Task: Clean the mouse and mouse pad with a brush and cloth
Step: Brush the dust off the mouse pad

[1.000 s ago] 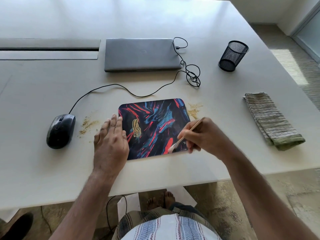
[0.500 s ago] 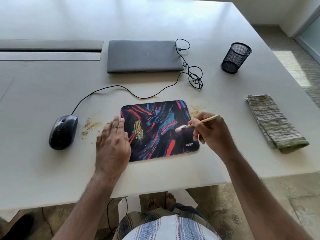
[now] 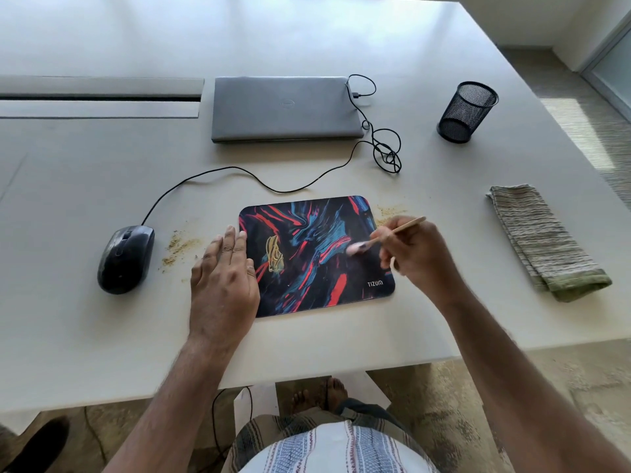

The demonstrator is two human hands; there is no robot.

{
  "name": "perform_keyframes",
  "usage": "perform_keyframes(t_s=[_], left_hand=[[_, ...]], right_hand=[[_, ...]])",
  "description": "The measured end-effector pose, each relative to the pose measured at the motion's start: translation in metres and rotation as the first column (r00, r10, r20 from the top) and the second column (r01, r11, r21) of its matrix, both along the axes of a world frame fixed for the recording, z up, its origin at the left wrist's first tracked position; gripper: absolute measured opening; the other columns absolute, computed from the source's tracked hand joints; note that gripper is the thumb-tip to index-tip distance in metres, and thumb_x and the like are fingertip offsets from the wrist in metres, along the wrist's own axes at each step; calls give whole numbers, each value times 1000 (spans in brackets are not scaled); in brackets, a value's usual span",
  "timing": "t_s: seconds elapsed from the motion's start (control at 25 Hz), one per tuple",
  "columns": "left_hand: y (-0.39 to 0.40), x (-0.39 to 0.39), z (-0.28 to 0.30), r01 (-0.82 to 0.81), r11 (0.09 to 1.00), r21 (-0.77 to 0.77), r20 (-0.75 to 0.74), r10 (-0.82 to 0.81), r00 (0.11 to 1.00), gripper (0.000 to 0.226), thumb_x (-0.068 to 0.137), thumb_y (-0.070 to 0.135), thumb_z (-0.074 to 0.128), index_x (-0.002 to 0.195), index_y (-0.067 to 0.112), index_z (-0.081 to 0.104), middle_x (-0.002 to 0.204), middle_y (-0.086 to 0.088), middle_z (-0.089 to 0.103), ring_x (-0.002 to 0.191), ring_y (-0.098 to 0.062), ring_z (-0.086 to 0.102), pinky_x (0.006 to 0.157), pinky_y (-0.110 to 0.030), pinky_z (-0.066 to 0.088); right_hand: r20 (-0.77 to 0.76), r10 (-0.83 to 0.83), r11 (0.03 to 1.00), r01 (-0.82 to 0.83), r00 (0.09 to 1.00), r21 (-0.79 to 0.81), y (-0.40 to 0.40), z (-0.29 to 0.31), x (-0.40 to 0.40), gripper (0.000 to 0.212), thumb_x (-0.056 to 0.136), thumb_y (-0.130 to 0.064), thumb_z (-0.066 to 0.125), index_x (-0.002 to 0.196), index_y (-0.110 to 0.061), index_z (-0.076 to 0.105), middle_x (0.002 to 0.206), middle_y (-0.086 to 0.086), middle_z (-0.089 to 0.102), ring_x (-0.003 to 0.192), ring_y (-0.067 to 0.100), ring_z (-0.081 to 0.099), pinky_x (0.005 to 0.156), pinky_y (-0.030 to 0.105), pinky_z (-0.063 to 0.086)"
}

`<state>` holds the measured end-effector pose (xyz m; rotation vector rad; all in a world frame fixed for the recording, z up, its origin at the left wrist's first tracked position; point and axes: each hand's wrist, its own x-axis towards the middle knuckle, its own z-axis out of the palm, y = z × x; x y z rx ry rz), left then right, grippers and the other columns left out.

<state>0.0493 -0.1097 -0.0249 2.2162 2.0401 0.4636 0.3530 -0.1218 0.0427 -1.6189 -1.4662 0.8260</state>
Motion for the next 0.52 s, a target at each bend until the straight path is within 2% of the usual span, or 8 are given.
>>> perform_keyframes(t_s=[0.08, 0.16, 0.2, 0.32, 0.36, 0.44, 0.48, 0.52], left_hand=[[-1, 0, 0, -2, 1000, -6, 2, 2, 1000, 57, 103, 32, 30, 157, 14, 40, 163, -6, 39, 151, -27, 33, 121, -46, 26], [-1, 0, 0, -1, 1000, -5, 1, 1, 1000, 58, 103, 32, 30, 157, 15, 40, 163, -6, 39, 151, -27, 33, 121, -47, 27], [0, 0, 0, -1, 1000, -3, 0, 1, 1000, 57, 103, 32, 31, 157, 14, 40, 163, -7, 39, 151, -27, 33, 121, -47, 27], [0, 1, 0, 0, 1000, -6, 1, 0, 1000, 57, 103, 32, 31, 157, 14, 40, 163, -7, 39, 151, -26, 33, 121, -47, 27], [0, 1, 0, 1, 1000, -8, 1, -1, 1000, 57, 103, 32, 30, 157, 15, 39, 164, -6, 38, 151, -26, 33, 121, -47, 27], [0, 0, -1, 1, 1000, -9, 2, -1, 1000, 58, 104, 33, 29, 158, 15, 38, 164, -6, 37, 152, -26, 32, 122, -48, 27], [0, 0, -2, 3, 1000, -10, 5, -3, 1000, 58, 104, 33, 29, 158, 15, 38, 164, -6, 37, 152, -26, 32, 122, -48, 27], [0, -1, -2, 4, 1000, -10, 6, -4, 1000, 57, 104, 33, 29, 158, 15, 38, 164, -6, 37, 152, -26, 32, 122, -48, 27]], right_hand=[[9, -82, 995, 82, 997, 51, 3, 1, 5, 26, 103, -8, 62, 79, 0, 65, 56, 9, 67, 41, 11, 56, 49, 20, 40], [-109, 37, 999, -41, 993, -35, 1, 3, 0, 23, 103, -7, 62, 83, 4, 68, 58, 13, 66, 43, 22, 59, 43, 23, 39], [-97, 79, 995, -85, 992, -55, 1, 0, -4, 22, 103, -8, 62, 85, 3, 69, 59, 12, 67, 46, 26, 61, 43, 25, 41], [125, -56, 994, 44, 991, 98, 5, -2, 0, 21, 100, -18, 64, 83, -8, 69, 59, 1, 67, 48, 14, 62, 53, 27, 47], [119, -58, 993, 46, 991, 105, 7, -2, 2, 20, 100, -18, 63, 83, -8, 69, 58, 1, 67, 47, 11, 60, 52, 25, 46], [-44, 88, 995, -90, 995, -38, 7, 0, -1, 20, 101, -9, 62, 85, -1, 69, 58, 5, 65, 46, 17, 59, 46, 22, 43], [-80, 130, 986, -137, 988, -91, 6, -1, -4, 19, 101, -5, 62, 84, 1, 70, 57, 8, 64, 46, 21, 59, 45, 22, 42], [-75, 102, 990, -109, 992, -94, 7, -4, -6, 20, 100, -6, 62, 83, -2, 70, 57, 7, 63, 47, 22, 60, 46, 22, 43]])
